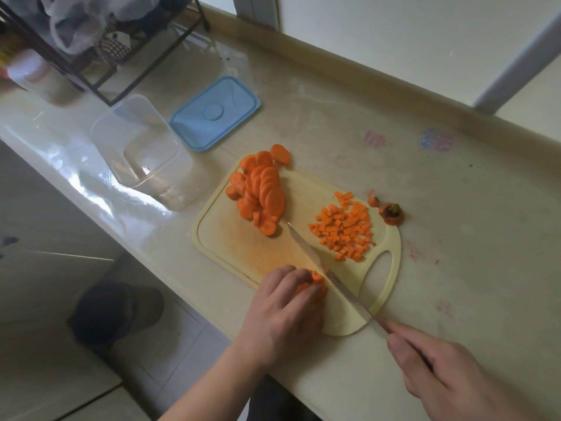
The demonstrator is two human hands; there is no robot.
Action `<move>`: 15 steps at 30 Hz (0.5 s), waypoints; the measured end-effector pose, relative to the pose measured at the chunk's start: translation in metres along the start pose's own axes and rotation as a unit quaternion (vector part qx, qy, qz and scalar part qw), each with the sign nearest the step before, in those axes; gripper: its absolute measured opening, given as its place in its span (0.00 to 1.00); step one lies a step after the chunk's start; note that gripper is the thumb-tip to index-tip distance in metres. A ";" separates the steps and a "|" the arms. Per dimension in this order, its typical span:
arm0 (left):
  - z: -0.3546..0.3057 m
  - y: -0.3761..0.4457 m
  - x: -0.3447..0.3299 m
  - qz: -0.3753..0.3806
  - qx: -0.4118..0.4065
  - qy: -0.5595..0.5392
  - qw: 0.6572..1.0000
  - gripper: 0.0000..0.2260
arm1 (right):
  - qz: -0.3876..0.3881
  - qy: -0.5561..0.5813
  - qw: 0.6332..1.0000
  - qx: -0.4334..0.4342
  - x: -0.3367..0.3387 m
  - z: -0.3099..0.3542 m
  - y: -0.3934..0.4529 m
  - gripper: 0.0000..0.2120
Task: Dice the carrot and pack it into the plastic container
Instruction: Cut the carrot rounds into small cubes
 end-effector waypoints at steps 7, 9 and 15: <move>0.007 -0.003 -0.012 0.052 -0.019 -0.026 0.998 0.07 | -0.028 -0.040 0.999 0.001 0.001 0.010 -0.009 0.24; 0.008 -0.003 -0.012 0.049 -0.016 -0.028 0.998 0.07 | -0.035 -0.053 0.998 0.008 -0.002 0.004 -0.010 0.26; 0.007 0.000 -0.010 0.039 -0.007 -0.037 0.999 0.05 | -0.064 -0.064 0.996 0.027 -0.010 -0.011 -0.016 0.15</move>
Point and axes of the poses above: each hand's wrist, its own y-axis towards the middle knuckle, its own x-axis out of the back of the hand, z = x × y, the point moved 9 cm from there along y, towards the middle knuckle, and after that the axes turned 11 degrees about -y, right-handed, at the moved point
